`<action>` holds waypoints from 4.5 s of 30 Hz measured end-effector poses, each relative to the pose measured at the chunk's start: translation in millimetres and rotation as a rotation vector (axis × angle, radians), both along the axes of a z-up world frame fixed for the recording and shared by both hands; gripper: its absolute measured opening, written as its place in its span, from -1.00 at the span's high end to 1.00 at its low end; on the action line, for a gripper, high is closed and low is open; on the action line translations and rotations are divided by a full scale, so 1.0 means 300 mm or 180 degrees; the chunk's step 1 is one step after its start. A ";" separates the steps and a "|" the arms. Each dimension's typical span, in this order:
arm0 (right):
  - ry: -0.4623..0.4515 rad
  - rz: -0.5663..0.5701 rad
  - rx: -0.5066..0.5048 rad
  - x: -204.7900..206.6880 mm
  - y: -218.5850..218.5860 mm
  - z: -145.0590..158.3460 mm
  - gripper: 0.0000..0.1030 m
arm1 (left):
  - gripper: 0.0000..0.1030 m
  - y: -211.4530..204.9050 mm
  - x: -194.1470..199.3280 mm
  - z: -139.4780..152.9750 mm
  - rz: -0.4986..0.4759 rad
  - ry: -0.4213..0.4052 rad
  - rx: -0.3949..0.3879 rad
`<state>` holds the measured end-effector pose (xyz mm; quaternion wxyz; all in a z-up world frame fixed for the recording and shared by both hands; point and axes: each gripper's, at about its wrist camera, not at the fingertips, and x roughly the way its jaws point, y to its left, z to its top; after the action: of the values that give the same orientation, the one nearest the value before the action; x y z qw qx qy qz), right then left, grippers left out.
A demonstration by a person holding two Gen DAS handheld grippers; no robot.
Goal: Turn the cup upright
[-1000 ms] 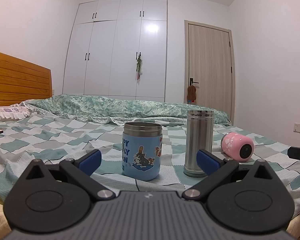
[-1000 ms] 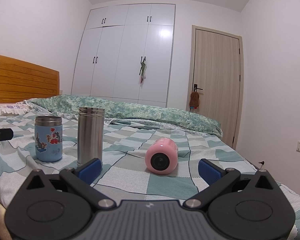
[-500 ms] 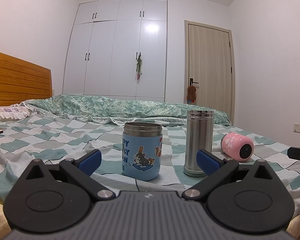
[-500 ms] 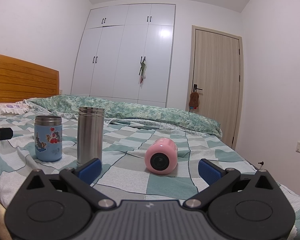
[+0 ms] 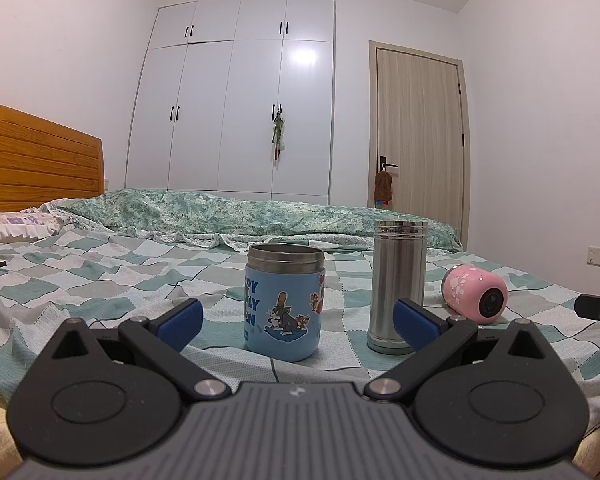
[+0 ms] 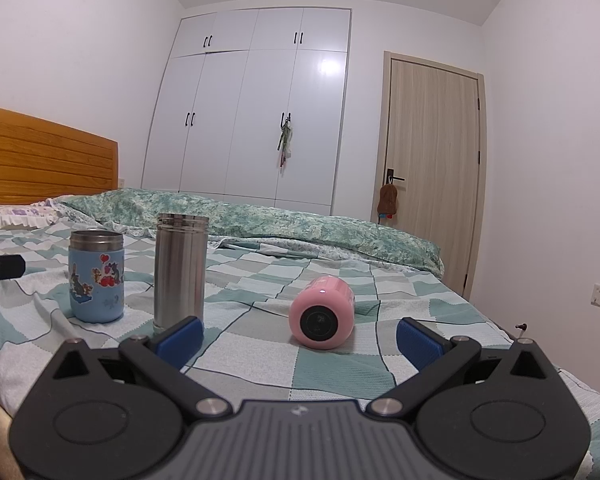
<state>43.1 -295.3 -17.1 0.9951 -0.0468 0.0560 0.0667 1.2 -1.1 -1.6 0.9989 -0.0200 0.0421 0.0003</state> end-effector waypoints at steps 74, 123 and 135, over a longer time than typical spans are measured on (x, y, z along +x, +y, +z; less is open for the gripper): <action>0.0759 -0.0780 -0.0174 0.726 -0.504 0.055 -1.00 | -1.00 -0.752 1.186 0.079 -0.2417 0.2076 0.0785; 0.0522 -0.0160 0.0409 0.108 -0.442 0.305 -1.00 | -0.65 -0.710 0.617 0.257 -0.1541 0.2053 0.0196; 0.0838 0.0030 0.0581 -0.080 -0.333 0.203 -1.00 | -0.64 -0.565 0.178 0.085 -0.1287 0.1470 0.0256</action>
<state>19.1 -395.2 43.8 0.9789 0.0527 0.1794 0.0818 54.6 -170.7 23.8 0.9428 0.0289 0.2710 -0.1921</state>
